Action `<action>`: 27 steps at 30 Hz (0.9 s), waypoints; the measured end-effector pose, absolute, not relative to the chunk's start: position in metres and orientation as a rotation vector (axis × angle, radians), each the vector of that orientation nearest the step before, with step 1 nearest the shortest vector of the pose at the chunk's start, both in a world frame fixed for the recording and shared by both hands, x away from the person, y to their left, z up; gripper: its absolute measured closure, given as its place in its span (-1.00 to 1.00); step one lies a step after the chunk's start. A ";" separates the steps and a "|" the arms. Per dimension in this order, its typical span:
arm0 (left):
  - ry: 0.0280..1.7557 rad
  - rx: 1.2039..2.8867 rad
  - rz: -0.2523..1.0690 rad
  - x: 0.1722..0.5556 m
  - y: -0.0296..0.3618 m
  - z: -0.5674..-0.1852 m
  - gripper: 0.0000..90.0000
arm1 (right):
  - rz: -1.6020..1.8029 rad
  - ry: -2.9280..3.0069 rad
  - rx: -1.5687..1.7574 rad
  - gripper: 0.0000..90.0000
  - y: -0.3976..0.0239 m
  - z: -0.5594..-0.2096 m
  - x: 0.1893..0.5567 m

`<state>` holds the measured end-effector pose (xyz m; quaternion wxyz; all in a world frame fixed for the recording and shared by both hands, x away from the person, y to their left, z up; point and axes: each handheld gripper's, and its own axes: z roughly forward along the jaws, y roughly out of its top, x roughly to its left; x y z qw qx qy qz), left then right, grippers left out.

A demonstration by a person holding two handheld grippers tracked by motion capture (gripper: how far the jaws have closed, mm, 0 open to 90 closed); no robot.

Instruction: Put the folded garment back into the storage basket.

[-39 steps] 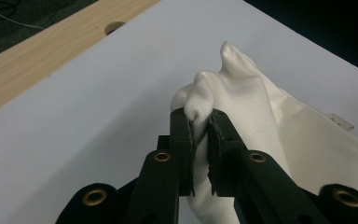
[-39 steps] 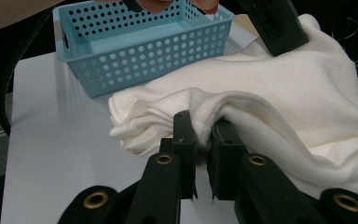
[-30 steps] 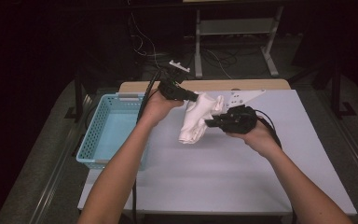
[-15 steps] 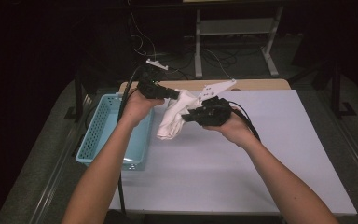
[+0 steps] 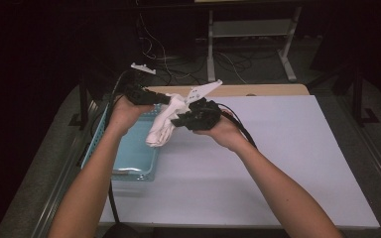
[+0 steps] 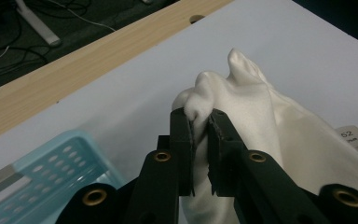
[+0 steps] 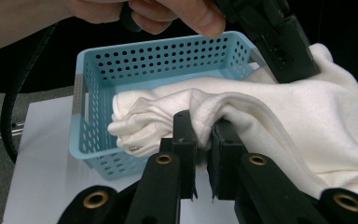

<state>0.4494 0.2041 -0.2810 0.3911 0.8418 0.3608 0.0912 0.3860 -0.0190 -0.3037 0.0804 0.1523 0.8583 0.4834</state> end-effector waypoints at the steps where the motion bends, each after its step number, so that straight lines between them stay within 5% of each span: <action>1: 0.923 2.136 0.231 0.449 0.208 -0.282 0.79 | 1.442 2.572 0.454 0.81 -0.015 -0.304 0.387; 27: 1.103 2.087 0.302 0.444 0.299 -0.306 0.79 | 1.397 2.680 0.373 0.81 0.073 -0.326 0.397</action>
